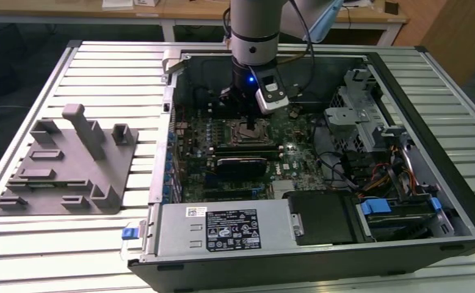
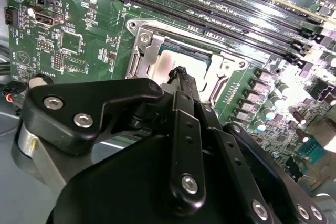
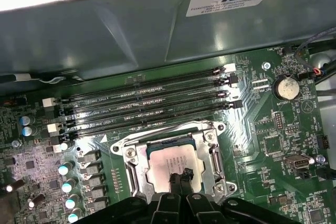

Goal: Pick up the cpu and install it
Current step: 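Install the second cpu locking lever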

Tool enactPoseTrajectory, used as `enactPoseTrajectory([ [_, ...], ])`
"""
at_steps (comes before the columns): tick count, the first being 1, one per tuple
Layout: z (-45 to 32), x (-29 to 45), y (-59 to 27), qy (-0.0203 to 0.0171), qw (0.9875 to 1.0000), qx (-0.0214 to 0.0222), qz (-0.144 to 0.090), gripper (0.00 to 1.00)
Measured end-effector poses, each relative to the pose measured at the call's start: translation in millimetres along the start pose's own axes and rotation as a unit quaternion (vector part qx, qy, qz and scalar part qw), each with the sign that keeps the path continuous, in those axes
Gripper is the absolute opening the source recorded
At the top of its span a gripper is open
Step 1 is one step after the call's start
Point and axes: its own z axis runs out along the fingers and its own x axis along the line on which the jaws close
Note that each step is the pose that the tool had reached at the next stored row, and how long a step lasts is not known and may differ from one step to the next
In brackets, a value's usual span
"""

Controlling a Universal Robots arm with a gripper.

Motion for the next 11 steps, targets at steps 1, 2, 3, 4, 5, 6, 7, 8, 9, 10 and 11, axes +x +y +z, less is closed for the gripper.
enactPoseTrajectory([
  [1, -0.5, 0.0, 0.0, -0.0001, 1.0000, -0.0001, 0.000, 0.11],
  [2, -1.2, -0.1, 0.1, 0.0000, 1.0000, -0.0001, 0.000, 0.11],
  [3, -2.2, -0.1, 0.1, 0.0000, 1.0000, -0.0001, 0.000, 0.11],
  [4, -3.3, -0.2, 0.1, -0.0001, 1.0000, -0.0001, 0.000, 0.11],
  [5, -4.5, -0.3, 0.1, -0.0001, 1.0000, -0.0002, 0.000, 0.11],
  [6, -5.9, -0.3, 0.1, -0.0001, 1.0000, -0.0004, 0.000, 0.11],
  [7, -7.2, -0.4, 0.1, 0.0000, 1.0000, -0.0005, 0.000, 0.11],
  [8, -8.6, -0.5, 0.2, 0.0000, 1.0000, -0.0006, 0.000, 0.11],
  [9, -9.9, -0.5, 0.2, 0.0000, 1.0000, -0.0007, 0.000, 0.11],
  [10, -11.2, -0.6, 0.2, 0.0001, 1.0000, -0.0008, 0.000, 0.11],
  [11, -12.5, -0.7, 0.2, 0.0001, 1.0000, -0.0009, 0.000, 0.11],
])
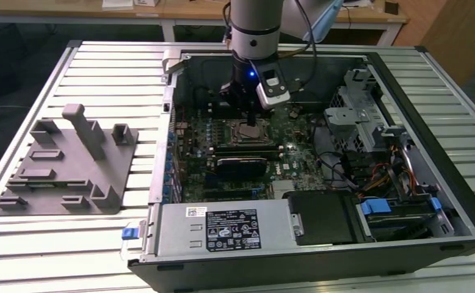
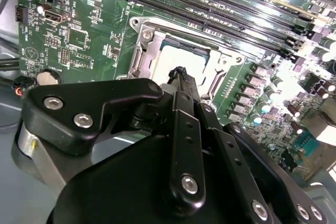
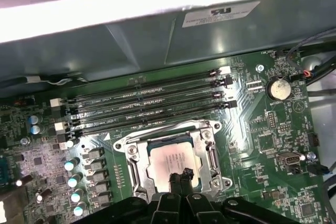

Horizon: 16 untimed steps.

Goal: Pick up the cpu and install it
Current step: 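Install the second cpu locking lever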

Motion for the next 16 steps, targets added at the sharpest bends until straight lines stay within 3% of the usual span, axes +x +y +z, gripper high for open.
enactPoseTrajectory([
  [9, -9.1, -0.5, 0.1, 0.0001, 1.0000, -0.0004, 0.000, 0.11],
  [16, -9.3, -0.5, 0.1, 0.0001, 1.0000, -0.0004, 0.000, 0.11],
])
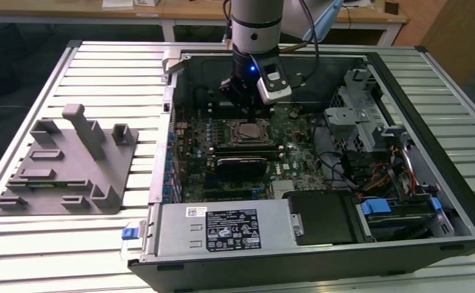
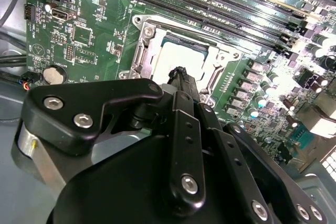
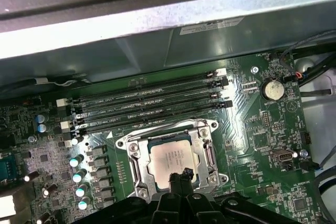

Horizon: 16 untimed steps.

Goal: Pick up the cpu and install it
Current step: 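Install the second cpu locking lever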

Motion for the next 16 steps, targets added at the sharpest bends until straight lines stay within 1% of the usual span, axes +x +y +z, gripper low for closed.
enactPoseTrajectory([
  [8, 0.0, -1.1, -4.7, 0.0000, 1.0000, 0.0000, 0.000, 0.11],
  [16, 0.2, -3.5, -15.8, 0.0000, 1.0000, 0.0001, 0.000, 0.11],
])
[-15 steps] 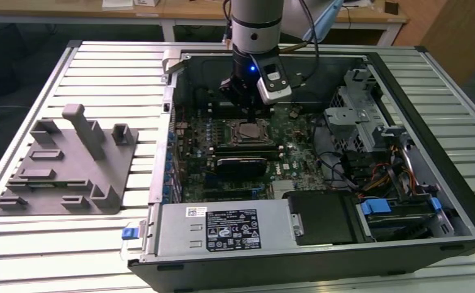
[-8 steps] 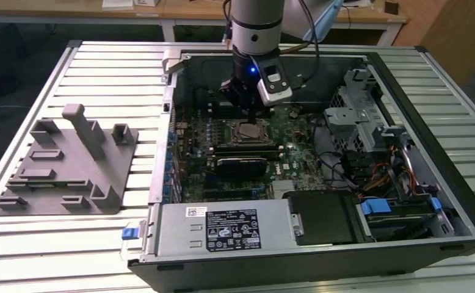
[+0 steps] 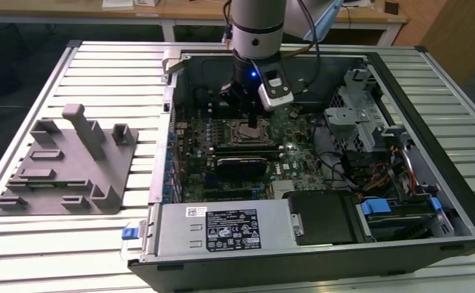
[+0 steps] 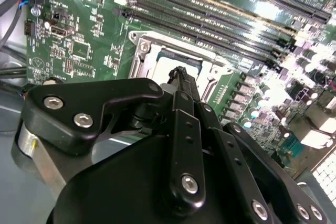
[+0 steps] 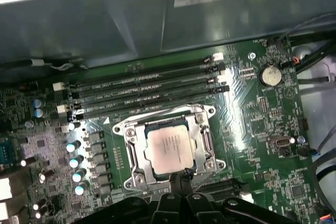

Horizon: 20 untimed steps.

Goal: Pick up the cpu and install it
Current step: 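Install the second cpu locking lever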

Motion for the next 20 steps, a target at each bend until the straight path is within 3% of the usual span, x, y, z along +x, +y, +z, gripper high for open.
enactPoseTrajectory([
  [20, 0.1, -3.5, -16.1, 0.0000, 1.0000, -0.0001, 0.000, 0.11],
])
